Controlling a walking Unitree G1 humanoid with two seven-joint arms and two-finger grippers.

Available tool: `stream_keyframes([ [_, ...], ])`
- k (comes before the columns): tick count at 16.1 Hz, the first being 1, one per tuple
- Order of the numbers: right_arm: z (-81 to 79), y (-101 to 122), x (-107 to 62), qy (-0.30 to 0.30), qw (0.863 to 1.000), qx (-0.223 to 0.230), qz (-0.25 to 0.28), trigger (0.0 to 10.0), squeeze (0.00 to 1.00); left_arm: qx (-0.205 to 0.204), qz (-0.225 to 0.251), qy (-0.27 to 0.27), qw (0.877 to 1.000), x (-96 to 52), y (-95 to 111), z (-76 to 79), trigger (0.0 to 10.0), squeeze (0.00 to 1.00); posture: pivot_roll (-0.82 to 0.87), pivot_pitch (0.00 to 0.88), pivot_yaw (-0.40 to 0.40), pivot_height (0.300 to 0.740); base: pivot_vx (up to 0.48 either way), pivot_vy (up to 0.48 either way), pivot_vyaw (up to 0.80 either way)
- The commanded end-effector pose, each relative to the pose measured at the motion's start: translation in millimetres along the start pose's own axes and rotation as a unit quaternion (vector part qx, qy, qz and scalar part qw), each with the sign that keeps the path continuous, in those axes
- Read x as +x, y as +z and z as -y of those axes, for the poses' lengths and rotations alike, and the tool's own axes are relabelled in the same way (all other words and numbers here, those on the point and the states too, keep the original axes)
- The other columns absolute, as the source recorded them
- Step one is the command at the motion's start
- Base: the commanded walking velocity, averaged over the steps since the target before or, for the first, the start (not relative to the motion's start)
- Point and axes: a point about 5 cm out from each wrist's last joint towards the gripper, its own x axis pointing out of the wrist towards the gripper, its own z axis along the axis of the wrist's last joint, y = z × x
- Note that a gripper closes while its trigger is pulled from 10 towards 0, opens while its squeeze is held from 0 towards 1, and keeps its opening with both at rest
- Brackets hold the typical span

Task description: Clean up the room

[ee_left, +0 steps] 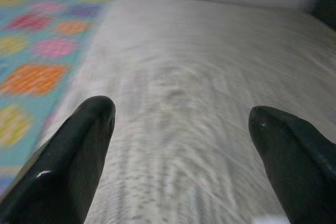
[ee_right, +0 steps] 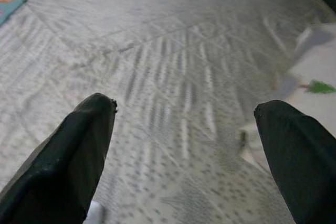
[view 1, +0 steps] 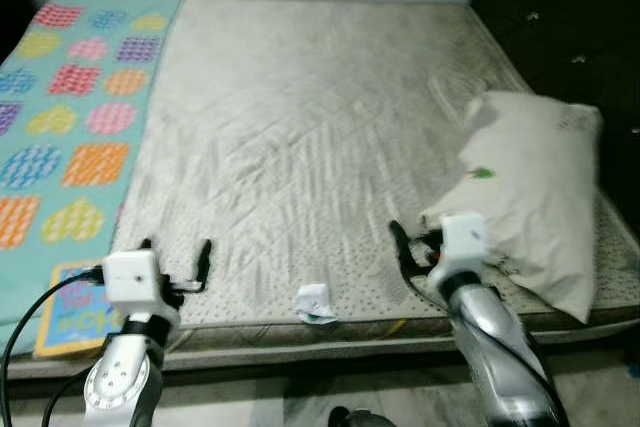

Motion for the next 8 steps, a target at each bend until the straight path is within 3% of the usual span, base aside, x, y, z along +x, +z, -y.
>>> stream_keyframes([
  [1,1.5,6,-0.3,0.000,1.000,0.003,0.002,10.0,0.00,0.004,-0.014,0.045,0.999,-6.6,-2,-11.4,10.0,0.00,0.06,0.153,-0.091,0.740,0.000,0.000,0.00],
  [3,3.2,6,-2.7,-0.005,1.000,-0.007,0.010,10.0,0.00,0.002,-0.017,0.046,0.999,-7.7,-3,-12.3,10.0,0.00,0.06,0.160,-0.090,0.740,0.000,0.000,0.00],
  [4,4.2,3,-4.3,0.012,0.999,0.031,-0.004,10.0,0.00,0.001,-0.016,0.039,0.999,-7.5,-2,-11.6,10.0,0.00,0.06,0.163,-0.091,0.740,0.000,0.000,0.00],
  [6,8.7,4,-4.1,0.010,0.999,0.053,-0.008,10.0,0.00,0.002,-0.017,0.043,0.999,-8.3,-1,-11.7,10.0,0.00,0.06,0.166,-0.092,0.740,0.000,0.000,0.00],
  [8,14.8,-1,-4.8,-0.008,1.000,0.013,-0.022,10.0,0.00,0.001,-0.021,0.045,0.999,-12.6,-2,-13.0,10.0,0.00,0.06,0.171,-0.092,0.740,0.000,0.000,0.00],
])
